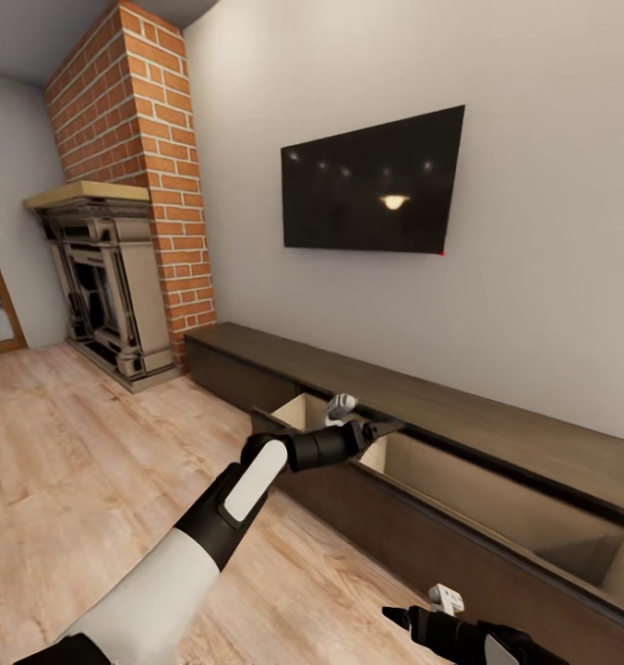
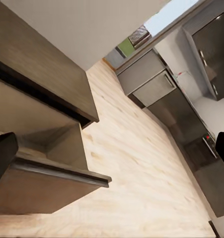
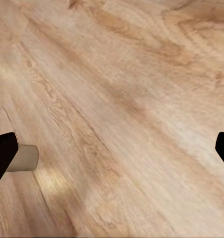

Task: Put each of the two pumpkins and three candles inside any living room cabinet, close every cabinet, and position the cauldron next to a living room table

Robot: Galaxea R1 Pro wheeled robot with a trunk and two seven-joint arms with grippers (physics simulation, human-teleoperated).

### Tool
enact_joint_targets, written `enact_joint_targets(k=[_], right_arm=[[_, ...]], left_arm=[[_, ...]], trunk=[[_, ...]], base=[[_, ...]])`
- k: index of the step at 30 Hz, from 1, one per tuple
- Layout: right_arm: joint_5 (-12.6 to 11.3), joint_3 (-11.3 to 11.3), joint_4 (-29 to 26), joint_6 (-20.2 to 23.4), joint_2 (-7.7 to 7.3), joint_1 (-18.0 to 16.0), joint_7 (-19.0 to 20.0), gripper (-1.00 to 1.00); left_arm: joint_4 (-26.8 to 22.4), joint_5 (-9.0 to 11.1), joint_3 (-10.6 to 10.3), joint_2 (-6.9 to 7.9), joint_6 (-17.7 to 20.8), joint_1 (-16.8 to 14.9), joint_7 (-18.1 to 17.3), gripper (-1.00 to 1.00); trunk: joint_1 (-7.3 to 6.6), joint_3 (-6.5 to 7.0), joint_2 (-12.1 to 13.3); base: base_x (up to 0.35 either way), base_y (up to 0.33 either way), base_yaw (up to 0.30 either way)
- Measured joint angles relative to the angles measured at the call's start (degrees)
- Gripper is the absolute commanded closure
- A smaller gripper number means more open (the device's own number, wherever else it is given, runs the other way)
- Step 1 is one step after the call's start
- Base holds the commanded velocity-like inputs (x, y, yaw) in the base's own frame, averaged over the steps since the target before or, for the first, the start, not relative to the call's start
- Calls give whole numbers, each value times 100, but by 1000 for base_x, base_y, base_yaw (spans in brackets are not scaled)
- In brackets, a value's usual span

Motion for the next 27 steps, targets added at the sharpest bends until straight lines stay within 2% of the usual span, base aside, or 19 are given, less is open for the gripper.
enact_joint_targets(k=[3,6,8,15,16,17,20,27], right_arm=[[0,-5,0,3,-5,0,0,-100],[0,-5,0,4,-6,0,0,-100],[3,-6,0,4,-3,0,0,-100],[6,-7,0,3,-2,0,-148,-100],[7,-7,0,3,-2,0,-219,-100],[12,-5,-1,0,-1,1,-552,-100],[13,1,-13,-19,-1,0,-815,-100],[14,3,-18,-27,-1,1,-908,-100]], left_arm=[[150,-156,4,0,0,0,-1,-100],[457,-540,23,0,0,0,-2,-100],[588,-704,34,0,1,0,1,-100],[757,-887,45,10,2,0,98,-100],[787,-915,47,11,3,0,131,-100],[947,-1051,51,14,3,1,277,-100],[1170,-1141,48,14,5,0,391,-100],[1272,-1178,48,27,12,0,460,-100]], trunk=[[-66,35,120],[-88,34,162],[-88,21,162],[-88,-24,162],[-88,-31,162],[-88,-37,162],[-154,-3,281],[-308,79,561]], base=[[0,0,245],[0,0,245],[0,0,245],[0,0,243],[0,0,235],[0,0,230],[0,0,225],[0,0,197]])
